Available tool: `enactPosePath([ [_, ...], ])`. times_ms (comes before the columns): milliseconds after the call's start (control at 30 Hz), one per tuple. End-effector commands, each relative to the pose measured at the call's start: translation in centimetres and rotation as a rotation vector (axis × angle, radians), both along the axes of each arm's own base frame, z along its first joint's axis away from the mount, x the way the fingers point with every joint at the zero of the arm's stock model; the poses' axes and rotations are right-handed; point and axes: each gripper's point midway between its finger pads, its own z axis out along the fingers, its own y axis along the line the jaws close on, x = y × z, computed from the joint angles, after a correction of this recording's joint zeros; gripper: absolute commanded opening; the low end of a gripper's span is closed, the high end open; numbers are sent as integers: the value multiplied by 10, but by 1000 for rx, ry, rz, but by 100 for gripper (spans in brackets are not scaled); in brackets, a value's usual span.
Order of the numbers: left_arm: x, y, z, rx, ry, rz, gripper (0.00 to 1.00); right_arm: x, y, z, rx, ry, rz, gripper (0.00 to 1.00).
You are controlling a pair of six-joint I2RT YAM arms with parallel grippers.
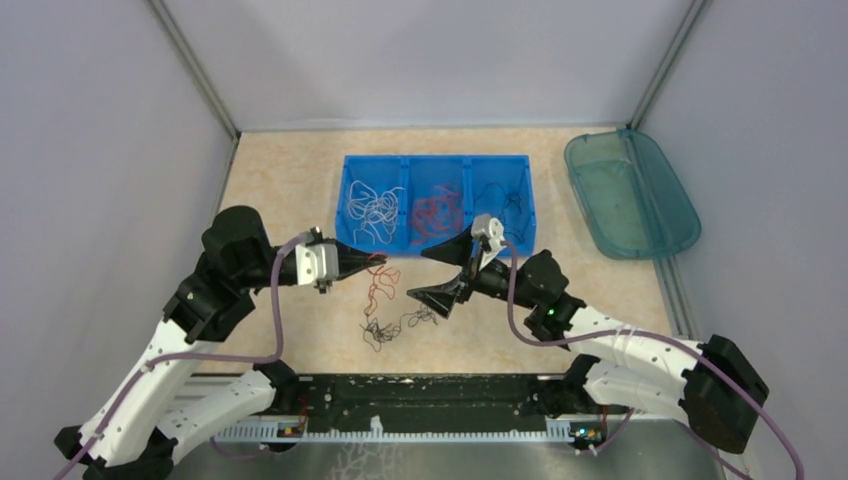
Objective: Untangle the cables
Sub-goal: Untie the cable.
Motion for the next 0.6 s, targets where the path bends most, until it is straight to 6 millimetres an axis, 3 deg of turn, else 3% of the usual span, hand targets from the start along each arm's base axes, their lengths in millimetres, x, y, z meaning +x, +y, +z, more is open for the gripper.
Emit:
enactPosePath([
  [0,-1,-7,38,-87,58,-2,0,-26,17,63,147,-300,118,99],
  [100,1,-11,44,-85,64,-19,0,-32,36,78,170,-328,164,95],
  [300,2,-14,57,-97,59,-31,0,-25,60,101,284,-306,185,83],
  [400,3,-15,66,-112,41,-32,0,-19,80,93,269,-256,203,73],
  [567,4,-16,96,-147,-11,-35,0,-12,98,60,258,-183,186,62],
])
